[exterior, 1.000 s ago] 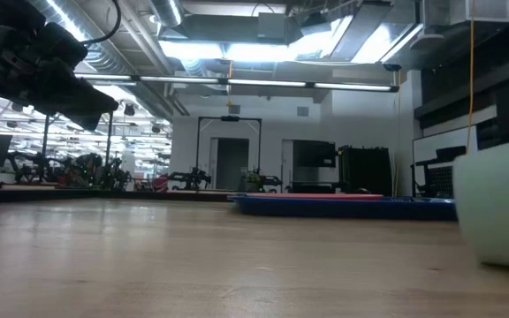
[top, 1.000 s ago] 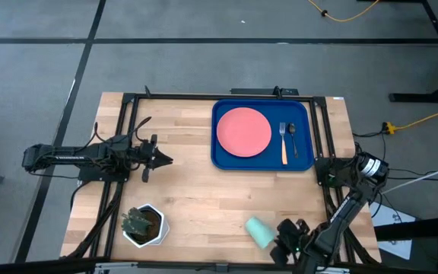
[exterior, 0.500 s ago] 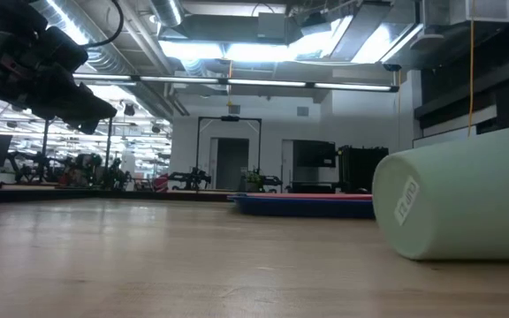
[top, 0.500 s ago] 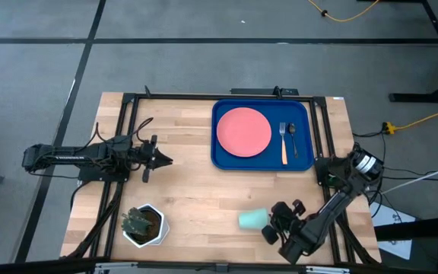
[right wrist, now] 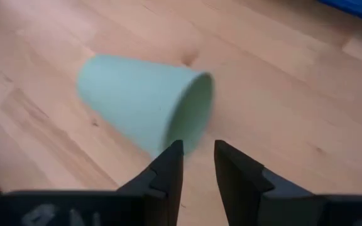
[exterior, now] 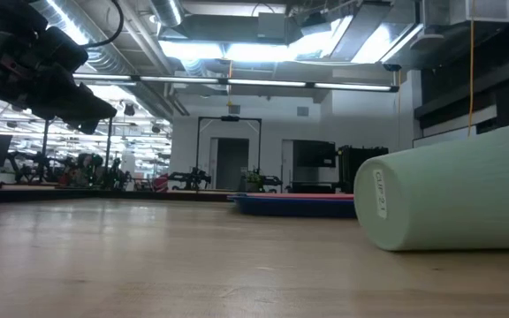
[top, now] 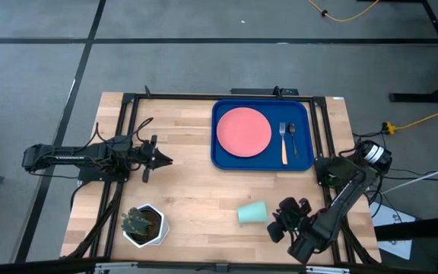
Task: Pick and place plate/cup/fork/spoon on tray
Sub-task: Put the green cup on the dark blue tray to the top right of the pink plate
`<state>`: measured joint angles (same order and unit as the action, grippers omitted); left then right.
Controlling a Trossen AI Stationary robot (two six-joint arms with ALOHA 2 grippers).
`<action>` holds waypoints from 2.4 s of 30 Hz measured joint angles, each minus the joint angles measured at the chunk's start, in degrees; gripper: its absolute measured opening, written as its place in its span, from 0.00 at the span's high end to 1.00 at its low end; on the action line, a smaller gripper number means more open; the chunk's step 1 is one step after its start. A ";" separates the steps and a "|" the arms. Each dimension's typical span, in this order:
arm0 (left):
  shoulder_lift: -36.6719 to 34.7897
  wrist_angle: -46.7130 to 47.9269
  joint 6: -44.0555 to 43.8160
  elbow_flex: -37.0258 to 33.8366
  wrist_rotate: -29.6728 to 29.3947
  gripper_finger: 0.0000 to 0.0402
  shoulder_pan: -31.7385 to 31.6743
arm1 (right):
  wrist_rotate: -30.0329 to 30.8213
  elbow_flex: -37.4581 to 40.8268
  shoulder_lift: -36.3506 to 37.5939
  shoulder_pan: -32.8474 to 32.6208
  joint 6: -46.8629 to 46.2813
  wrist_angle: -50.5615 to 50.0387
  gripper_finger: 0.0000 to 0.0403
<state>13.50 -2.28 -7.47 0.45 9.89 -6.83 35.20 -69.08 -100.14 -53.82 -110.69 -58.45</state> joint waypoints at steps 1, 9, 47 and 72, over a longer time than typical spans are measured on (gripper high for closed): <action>0.00 0.01 0.03 0.00 0.00 0.90 0.00 | 0.76 0.00 0.00 -0.04 0.29 0.87 0.76; 0.00 0.07 0.07 0.00 0.02 0.90 0.00 | 4.53 0.00 0.31 0.60 2.99 1.42 0.76; 0.00 0.09 -1.46 0.00 0.26 0.90 0.00 | -1.76 47.40 32.67 8.66 26.77 65.41 0.76; 0.00 0.09 -1.46 0.00 0.28 0.90 -0.02 | -3.40 45.56 15.92 8.68 27.02 84.08 0.76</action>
<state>13.50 -2.20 -8.93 0.45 10.17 -6.85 31.80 -23.52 -84.21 -45.15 -83.66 25.63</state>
